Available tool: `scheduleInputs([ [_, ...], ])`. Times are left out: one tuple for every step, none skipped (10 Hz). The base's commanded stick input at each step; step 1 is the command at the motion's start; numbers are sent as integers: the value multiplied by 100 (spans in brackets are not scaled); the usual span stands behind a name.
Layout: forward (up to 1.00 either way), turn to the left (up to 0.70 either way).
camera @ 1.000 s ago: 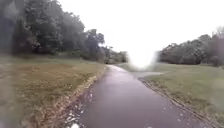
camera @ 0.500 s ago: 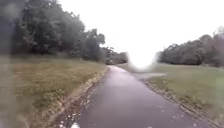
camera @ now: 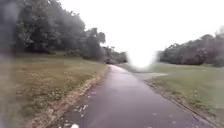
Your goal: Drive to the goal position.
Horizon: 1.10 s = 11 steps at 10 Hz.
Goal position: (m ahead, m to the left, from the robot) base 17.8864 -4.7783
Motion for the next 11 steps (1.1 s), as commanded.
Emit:
scheduleInputs([
  [50, 0],
  [50, 0],
  [50, 0],
  [50, 0],
  [50, 0],
  [50, 0],
  [50, 0],
  [50, 0],
  [50, 0],
  [50, 0],
  [50, 0],
])
